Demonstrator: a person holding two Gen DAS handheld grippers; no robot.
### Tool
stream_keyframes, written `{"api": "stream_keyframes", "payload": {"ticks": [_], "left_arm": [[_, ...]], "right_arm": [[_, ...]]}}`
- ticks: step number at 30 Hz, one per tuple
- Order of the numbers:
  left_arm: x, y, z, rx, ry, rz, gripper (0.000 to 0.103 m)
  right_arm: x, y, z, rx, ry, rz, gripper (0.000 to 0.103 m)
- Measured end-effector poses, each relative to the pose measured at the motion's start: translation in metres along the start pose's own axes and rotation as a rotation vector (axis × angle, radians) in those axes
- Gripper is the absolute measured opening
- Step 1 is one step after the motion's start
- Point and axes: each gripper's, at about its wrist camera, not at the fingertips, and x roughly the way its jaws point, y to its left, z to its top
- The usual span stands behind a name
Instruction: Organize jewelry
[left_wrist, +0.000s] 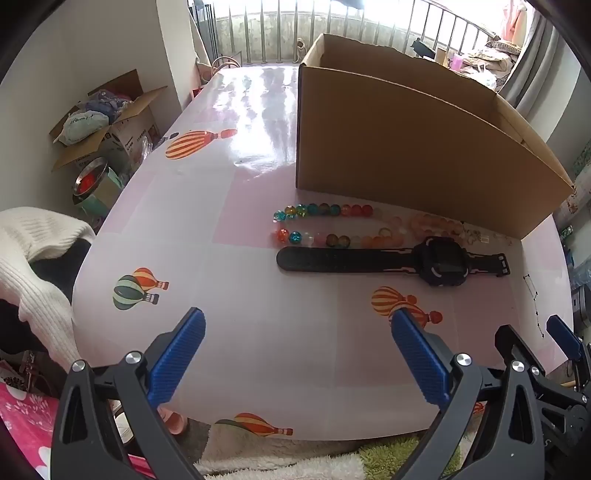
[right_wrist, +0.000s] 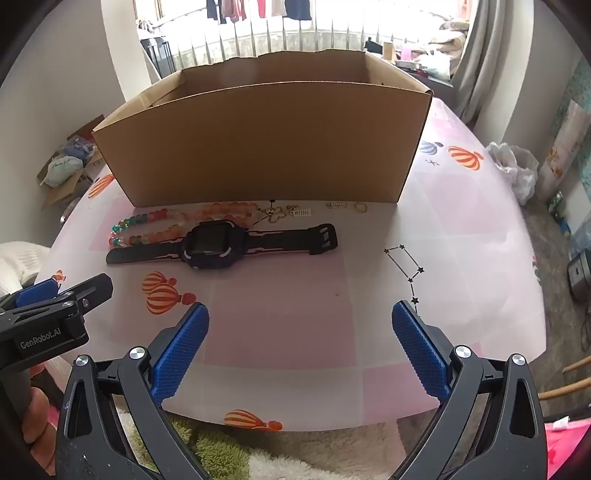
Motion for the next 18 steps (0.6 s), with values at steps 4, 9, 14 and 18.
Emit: {"api": "stream_keyframes", "payload": {"ticks": [4, 9, 14, 18], "left_arm": [[-0.002, 0.0, 0.0, 0.009, -0.007, 0.007, 0.099], [-0.001, -0.008, -0.006, 0.013, -0.004, 0.007, 0.099], [0.0, -0.003, -0.002, 0.011, 0.008, 0.004, 0.099], [0.0, -0.003, -0.001, 0.016, 0.007, 0.01, 0.099]], "right_arm": [[-0.002, -0.004, 0.001, 0.003, 0.004, 0.006, 0.095], [-0.002, -0.014, 0.008, 0.02, 0.015, 0.016, 0.095], [-0.008, -0.018, 0.014, 0.014, 0.017, 0.013, 0.095], [-0.006, -0.013, 0.009, 0.011, 0.005, 0.006, 0.095]]}}
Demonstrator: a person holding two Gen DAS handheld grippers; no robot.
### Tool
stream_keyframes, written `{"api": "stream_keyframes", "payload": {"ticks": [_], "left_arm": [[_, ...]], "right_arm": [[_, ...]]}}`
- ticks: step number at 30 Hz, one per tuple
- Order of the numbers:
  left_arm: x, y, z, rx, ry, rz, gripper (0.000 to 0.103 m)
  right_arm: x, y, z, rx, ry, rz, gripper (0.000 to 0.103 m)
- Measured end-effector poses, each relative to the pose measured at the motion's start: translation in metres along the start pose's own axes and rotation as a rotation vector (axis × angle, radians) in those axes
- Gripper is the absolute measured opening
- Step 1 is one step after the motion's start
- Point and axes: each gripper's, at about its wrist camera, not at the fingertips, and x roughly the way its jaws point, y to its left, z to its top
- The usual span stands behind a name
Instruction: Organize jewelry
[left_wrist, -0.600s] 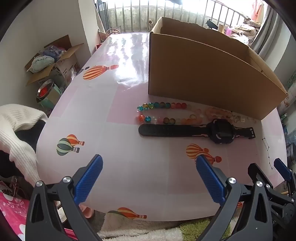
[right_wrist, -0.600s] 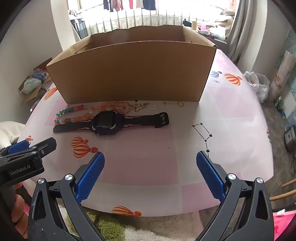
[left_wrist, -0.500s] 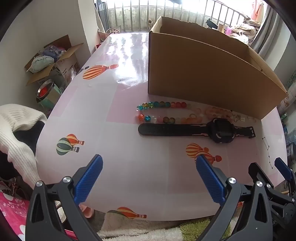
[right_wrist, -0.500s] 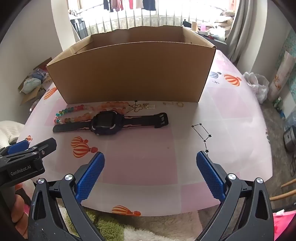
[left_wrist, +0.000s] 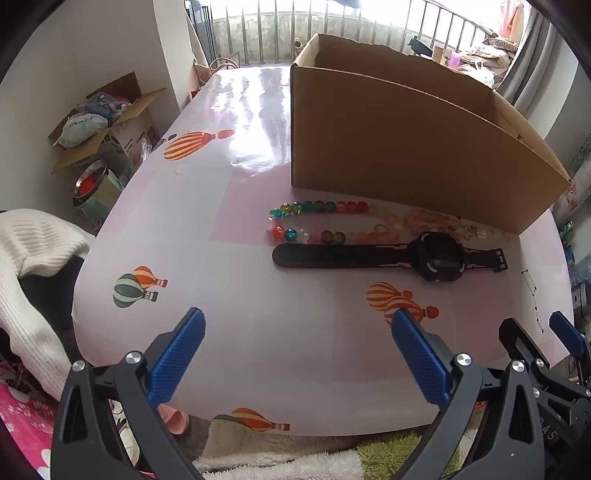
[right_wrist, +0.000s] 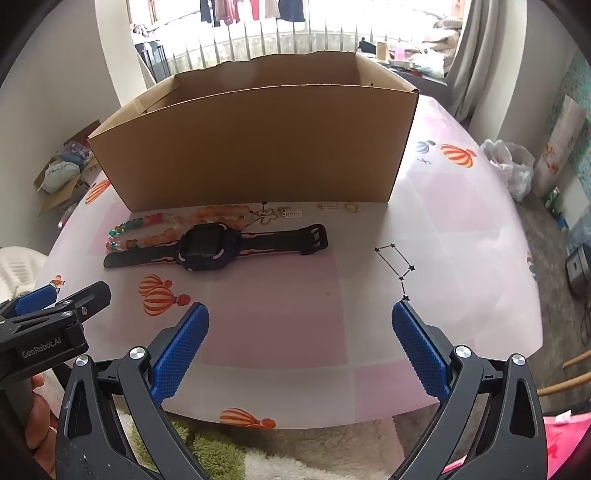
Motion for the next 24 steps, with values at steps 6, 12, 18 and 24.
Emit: {"api": "stream_keyframes", "payload": {"ticks": [6, 12, 18, 24], "left_arm": [[-0.0007, -0.0004, -0.0015, 0.001, 0.001, 0.003, 0.099], [-0.0018, 0.0001, -0.0015, 0.002, -0.002, 0.004, 0.099], [-0.0024, 0.001, -0.002, -0.002, -0.003, 0.005, 0.099], [-0.0032, 0.0024, -0.0026, -0.003, -0.002, 0.004, 0.099]], "right_arm": [[-0.0004, 0.0042, -0.0057, 0.005, -0.015, -0.011, 0.095], [-0.0001, 0.0019, -0.0052, 0.009, -0.019, -0.012, 0.095], [0.0012, 0.0028, -0.0056, 0.006, -0.021, -0.009, 0.095], [0.0009, 0.0037, -0.0079, 0.005, -0.023, -0.008, 0.095]]}}
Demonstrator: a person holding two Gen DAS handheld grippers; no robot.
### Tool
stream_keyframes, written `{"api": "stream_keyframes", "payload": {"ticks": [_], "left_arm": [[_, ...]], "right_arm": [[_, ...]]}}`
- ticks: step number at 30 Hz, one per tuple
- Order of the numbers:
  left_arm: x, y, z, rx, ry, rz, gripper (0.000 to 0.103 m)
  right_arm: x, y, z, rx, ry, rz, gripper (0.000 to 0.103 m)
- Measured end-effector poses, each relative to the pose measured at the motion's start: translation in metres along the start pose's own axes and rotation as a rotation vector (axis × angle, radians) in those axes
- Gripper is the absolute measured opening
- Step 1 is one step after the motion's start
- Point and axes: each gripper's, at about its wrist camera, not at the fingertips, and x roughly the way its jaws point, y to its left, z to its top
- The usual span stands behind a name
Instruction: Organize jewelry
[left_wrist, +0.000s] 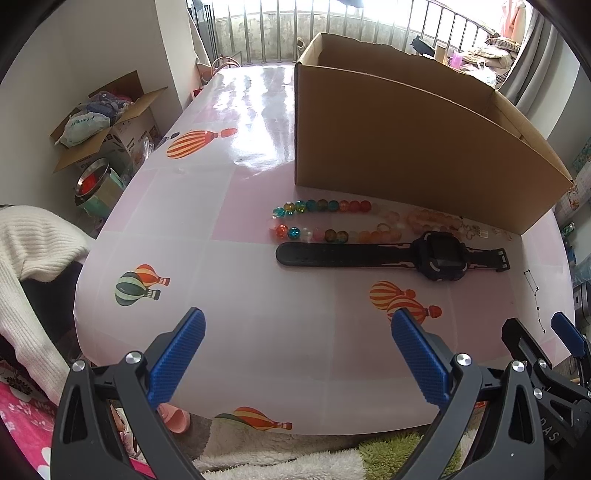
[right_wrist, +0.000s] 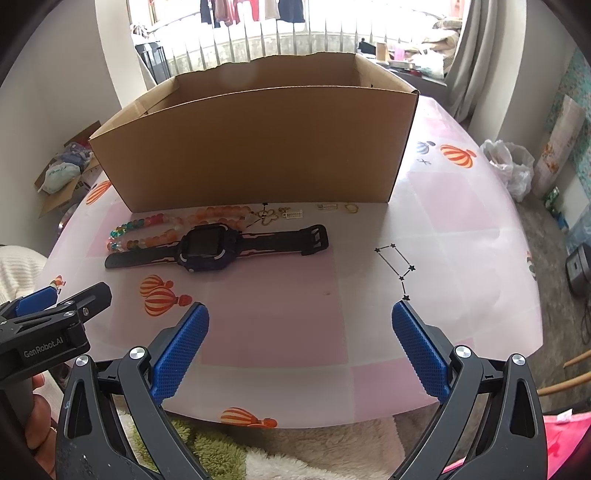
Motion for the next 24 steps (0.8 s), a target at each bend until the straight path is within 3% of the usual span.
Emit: {"api": "stream_keyframes", "payload": {"ticks": [24], "left_arm": [[-0.0054, 0.0057, -0.003, -0.007, -0.005, 0.007, 0.099]], "right_arm": [[0.0014, 0.0098, 0.0014, -0.005, 0.003, 0.002, 0.095]]}}
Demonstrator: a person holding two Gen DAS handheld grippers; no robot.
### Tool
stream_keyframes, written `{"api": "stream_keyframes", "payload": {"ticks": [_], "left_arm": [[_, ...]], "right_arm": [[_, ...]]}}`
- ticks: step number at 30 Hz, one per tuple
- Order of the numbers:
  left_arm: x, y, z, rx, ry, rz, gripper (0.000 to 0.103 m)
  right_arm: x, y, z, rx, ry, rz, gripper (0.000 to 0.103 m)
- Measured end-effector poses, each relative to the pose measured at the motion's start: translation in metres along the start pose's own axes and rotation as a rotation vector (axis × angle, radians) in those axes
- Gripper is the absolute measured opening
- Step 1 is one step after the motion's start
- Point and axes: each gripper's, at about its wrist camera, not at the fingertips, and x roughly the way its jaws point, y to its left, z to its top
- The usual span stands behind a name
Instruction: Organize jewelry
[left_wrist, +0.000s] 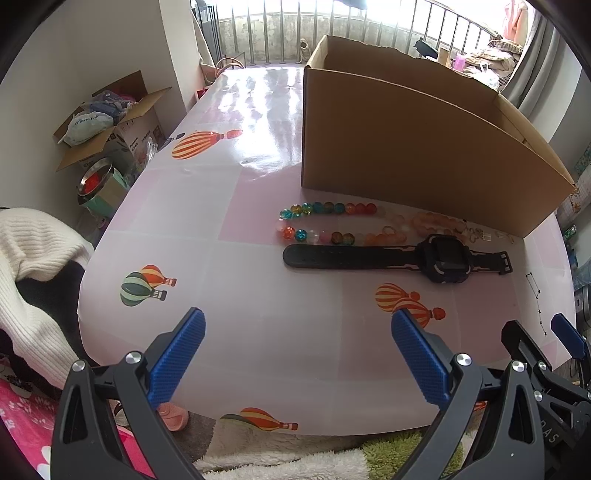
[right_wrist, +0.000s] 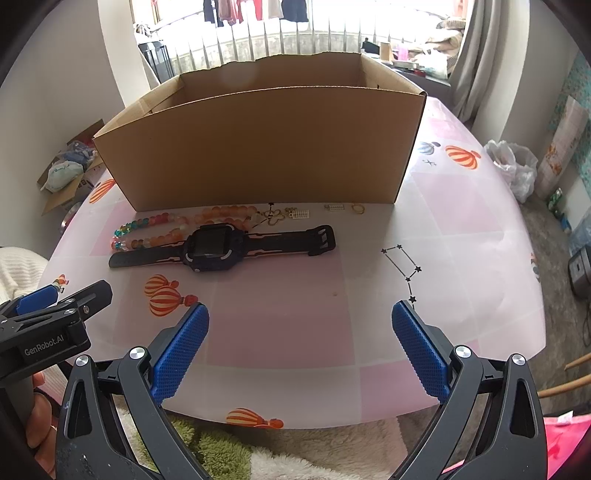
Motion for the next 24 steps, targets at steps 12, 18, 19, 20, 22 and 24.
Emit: {"api": "stream_keyframes", "payload": {"ticks": [12, 18, 19, 20, 22, 24], "left_arm": [[-0.0003, -0.0002, -0.0001, 0.001, 0.002, 0.002, 0.099], [-0.0013, 0.0002, -0.0015, 0.0, 0.003, 0.004, 0.099], [-0.0017, 0.0003, -0.0021, 0.0, 0.004, 0.004, 0.099], [-0.0012, -0.0001, -0.0017, 0.001, 0.003, 0.004, 0.099], [-0.0013, 0.0004, -0.0023, 0.001, 0.003, 0.005, 0.099], [-0.0011, 0.0007, -0.0025, 0.001, 0.002, 0.007, 0.099]], "right_arm": [[0.0012, 0.0005, -0.0015, 0.004, 0.005, 0.004, 0.095], [0.0004, -0.0011, -0.0023, 0.005, 0.006, 0.007, 0.095], [0.0004, -0.0007, -0.0026, 0.005, 0.006, 0.007, 0.095], [0.0005, -0.0009, -0.0026, 0.006, 0.006, 0.007, 0.095], [0.0004, -0.0012, -0.0028, 0.006, 0.007, 0.008, 0.095], [0.0003, -0.0006, -0.0035, 0.007, 0.008, 0.009, 0.095]]}}
